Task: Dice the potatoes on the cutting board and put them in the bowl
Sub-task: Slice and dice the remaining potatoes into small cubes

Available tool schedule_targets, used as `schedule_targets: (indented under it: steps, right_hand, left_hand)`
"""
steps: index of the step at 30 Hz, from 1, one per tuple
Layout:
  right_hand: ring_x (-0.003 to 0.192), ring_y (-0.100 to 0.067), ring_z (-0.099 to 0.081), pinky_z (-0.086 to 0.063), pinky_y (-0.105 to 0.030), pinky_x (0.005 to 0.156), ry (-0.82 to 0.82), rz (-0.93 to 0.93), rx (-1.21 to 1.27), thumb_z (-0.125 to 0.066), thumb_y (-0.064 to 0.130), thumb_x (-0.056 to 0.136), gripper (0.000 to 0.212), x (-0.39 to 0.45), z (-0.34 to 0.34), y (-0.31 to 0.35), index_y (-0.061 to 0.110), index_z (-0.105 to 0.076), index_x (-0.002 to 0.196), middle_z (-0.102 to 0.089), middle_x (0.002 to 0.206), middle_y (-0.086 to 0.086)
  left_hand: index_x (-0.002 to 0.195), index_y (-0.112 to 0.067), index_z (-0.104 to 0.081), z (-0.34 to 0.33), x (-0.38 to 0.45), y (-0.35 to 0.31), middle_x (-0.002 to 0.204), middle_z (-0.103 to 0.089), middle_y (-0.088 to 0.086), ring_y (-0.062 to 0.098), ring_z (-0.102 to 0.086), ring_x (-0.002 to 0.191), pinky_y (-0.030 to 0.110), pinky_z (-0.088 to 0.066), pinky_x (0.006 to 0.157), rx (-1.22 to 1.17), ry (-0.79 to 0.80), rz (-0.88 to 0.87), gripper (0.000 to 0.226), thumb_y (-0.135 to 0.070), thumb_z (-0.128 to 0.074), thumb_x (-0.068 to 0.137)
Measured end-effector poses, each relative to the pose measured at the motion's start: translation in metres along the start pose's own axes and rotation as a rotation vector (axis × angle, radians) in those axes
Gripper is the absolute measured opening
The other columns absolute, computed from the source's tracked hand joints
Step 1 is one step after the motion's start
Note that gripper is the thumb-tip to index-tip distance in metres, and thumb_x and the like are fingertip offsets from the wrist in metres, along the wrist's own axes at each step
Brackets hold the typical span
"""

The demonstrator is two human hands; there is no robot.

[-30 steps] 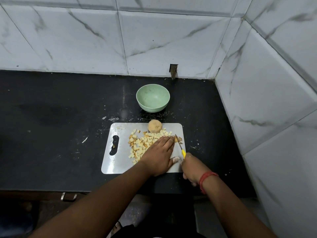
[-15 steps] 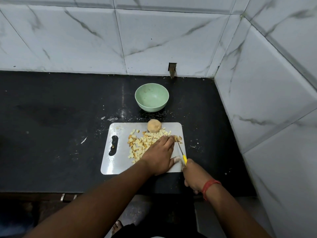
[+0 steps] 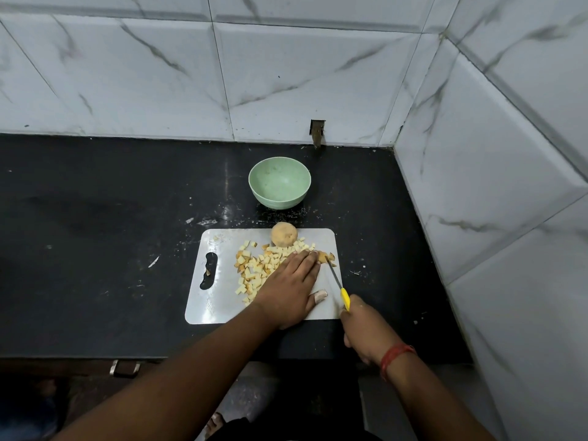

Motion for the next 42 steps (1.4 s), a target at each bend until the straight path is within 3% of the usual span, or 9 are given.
schedule_targets:
  steps: [6, 10, 12, 18, 21, 23, 28, 37, 42]
  right_hand:
    - [0.056, -0.028, -0.057, -0.054, -0.039, 0.05, -0.032, 0.01, -0.071, -0.039, 0.01, 0.098, 0.012, 0.016, -0.001, 0.013, 0.009, -0.043, 0.109, -0.066, 0.095, -0.02]
    - [0.066, -0.021, -0.052, -0.041, -0.027, 0.053, -0.009, 0.038, -0.102, -0.037, 0.01, 0.1, 0.023, 0.027, -0.005, 0.014, 0.003, -0.046, 0.12, -0.063, 0.102, -0.018]
    - [0.062, -0.015, -0.041, -0.035, -0.024, 0.058, 0.04, 0.048, -0.183, -0.038, 0.018, 0.103, 0.021, 0.026, -0.006, 0.019, 0.003, -0.051, 0.111, -0.054, 0.087, -0.007]
    - [0.07, -0.017, -0.044, -0.03, -0.03, 0.082, 0.228, 0.203, -0.877, -0.042, 0.029, 0.103, 0.025, 0.012, -0.005, 0.03, 0.025, -0.056, 0.123, -0.04, 0.078, 0.003]
    - [0.091, -0.011, -0.057, -0.038, -0.028, 0.078, 0.187, 0.15, -0.616, -0.025, 0.041, 0.105, 0.04, 0.005, -0.008, 0.028, 0.02, -0.052, 0.127, -0.045, 0.09, 0.005]
    - [0.063, -0.003, -0.058, -0.046, -0.016, 0.058, 0.114, 0.023, -0.091, 0.002, 0.068, 0.081, 0.084, 0.011, -0.007, 0.027, 0.018, -0.049, 0.124, -0.047, 0.079, 0.003]
    - [0.057, -0.012, -0.047, -0.042, -0.021, 0.049, 0.046, 0.02, -0.044, -0.033, 0.013, 0.101, 0.034, 0.012, -0.01, 0.001, 0.002, -0.045, 0.131, -0.051, 0.08, -0.004]
    - [0.064, -0.018, -0.051, -0.047, -0.027, 0.058, 0.039, 0.045, -0.034, -0.033, 0.017, 0.102, 0.028, -0.004, -0.011, -0.012, 0.004, -0.045, 0.125, -0.056, 0.094, -0.011]
    - [0.05, -0.018, -0.054, -0.047, -0.03, 0.046, 0.002, 0.011, 0.015, -0.033, 0.021, 0.102, 0.015, -0.005, -0.002, 0.002, 0.014, -0.043, 0.11, -0.066, 0.087, -0.015]
  left_hand:
    - [0.16, -0.006, -0.03, 0.001, -0.002, 0.0, 0.168, -0.024, 0.012, 0.027, -0.015, 0.156, 0.036, 0.004, 0.125, -0.023, 0.008, 0.021, 0.076, -0.058, -0.016, 0.106]
    - [0.159, -0.006, -0.033, 0.0, -0.001, 0.002, 0.167, -0.027, 0.011, 0.027, -0.019, 0.154, 0.038, -0.004, 0.127, -0.041, 0.002, 0.011, 0.071, -0.055, -0.025, 0.108]
    - [0.158, -0.006, -0.034, -0.001, 0.0, 0.002, 0.166, -0.028, 0.011, 0.027, -0.021, 0.154, 0.039, -0.007, 0.128, -0.051, 0.004, 0.009, 0.07, -0.055, -0.026, 0.108]
    - [0.16, -0.006, -0.029, 0.001, 0.002, 0.001, 0.168, -0.024, 0.011, 0.027, -0.02, 0.154, 0.035, -0.006, 0.126, -0.06, 0.015, 0.026, 0.073, -0.056, -0.025, 0.108]
    - [0.162, -0.005, -0.022, 0.002, 0.003, -0.002, 0.17, -0.016, 0.01, 0.027, -0.015, 0.156, 0.033, -0.001, 0.125, -0.077, 0.04, 0.052, 0.071, -0.052, -0.026, 0.109]
    - [0.162, -0.005, -0.022, 0.002, 0.005, -0.004, 0.17, -0.016, 0.011, 0.028, -0.015, 0.156, 0.035, -0.004, 0.126, -0.073, 0.047, 0.06, 0.071, -0.051, -0.027, 0.109]
    - [0.161, -0.003, -0.025, 0.002, 0.004, -0.005, 0.169, -0.02, 0.012, 0.029, -0.018, 0.154, 0.037, -0.009, 0.127, -0.062, 0.067, 0.07, 0.071, -0.052, -0.026, 0.109]
    - [0.16, -0.004, -0.025, 0.0, 0.004, -0.007, 0.17, -0.016, 0.011, 0.027, -0.018, 0.153, 0.039, -0.016, 0.127, -0.081, 0.07, 0.099, 0.073, -0.055, -0.026, 0.108]
    - [0.161, -0.005, -0.028, -0.006, 0.0, -0.001, 0.17, -0.018, 0.01, 0.028, -0.017, 0.155, 0.04, -0.012, 0.129, -0.076, 0.041, 0.069, 0.073, -0.056, -0.024, 0.107]
Point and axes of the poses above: each hand's wrist, its own x-axis towards the middle knuckle, its own z-axis out of the back of the hand, y = z × x, the point moved 3 cm from there along x, towards the middle knuckle
